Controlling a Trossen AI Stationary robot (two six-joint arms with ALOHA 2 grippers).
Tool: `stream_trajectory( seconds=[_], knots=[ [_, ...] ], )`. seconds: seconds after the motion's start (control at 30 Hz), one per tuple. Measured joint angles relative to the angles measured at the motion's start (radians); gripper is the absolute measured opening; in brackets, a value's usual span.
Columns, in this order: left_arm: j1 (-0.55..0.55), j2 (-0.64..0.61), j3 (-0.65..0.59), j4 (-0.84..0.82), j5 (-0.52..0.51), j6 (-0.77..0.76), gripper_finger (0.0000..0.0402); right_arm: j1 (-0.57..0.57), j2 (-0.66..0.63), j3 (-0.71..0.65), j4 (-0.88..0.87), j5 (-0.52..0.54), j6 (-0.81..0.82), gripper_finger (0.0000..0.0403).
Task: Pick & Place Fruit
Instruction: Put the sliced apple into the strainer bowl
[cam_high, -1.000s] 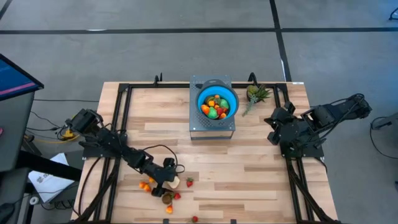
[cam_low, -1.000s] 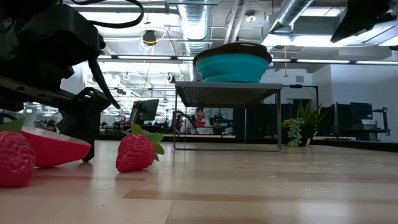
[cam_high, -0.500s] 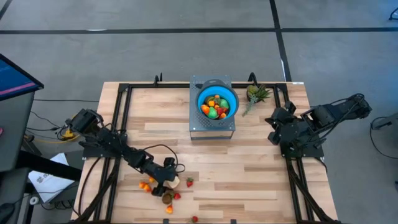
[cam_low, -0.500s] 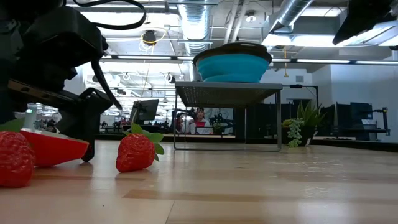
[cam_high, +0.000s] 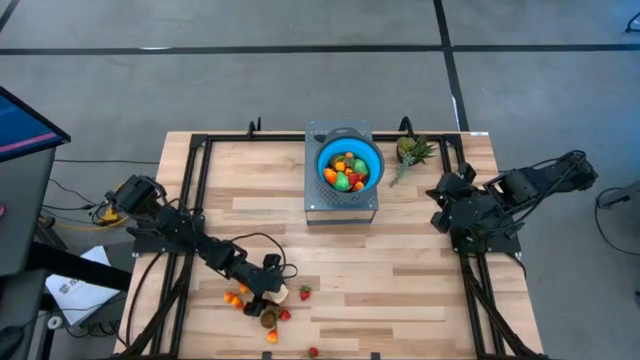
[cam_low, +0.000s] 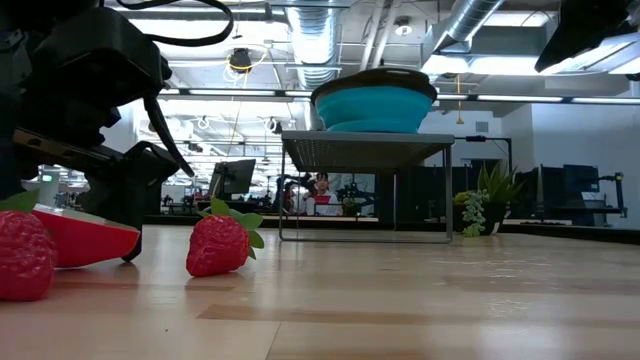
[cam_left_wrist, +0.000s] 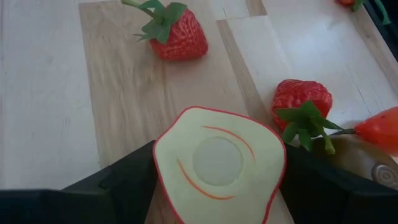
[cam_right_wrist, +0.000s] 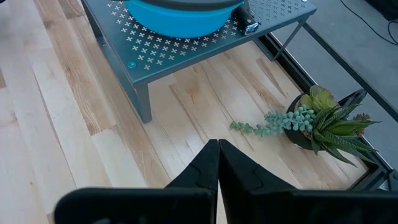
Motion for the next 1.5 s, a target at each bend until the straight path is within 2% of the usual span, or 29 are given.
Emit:
stream_trajectory(
  seconds=[1.5],
  knots=[
    [0.0, 0.0, 0.0, 0.005, -0.003, 0.0, 0.0285, 0.0, 0.0, 0.0, -0.002, 0.0, 0.0, 0.0]
  ],
)
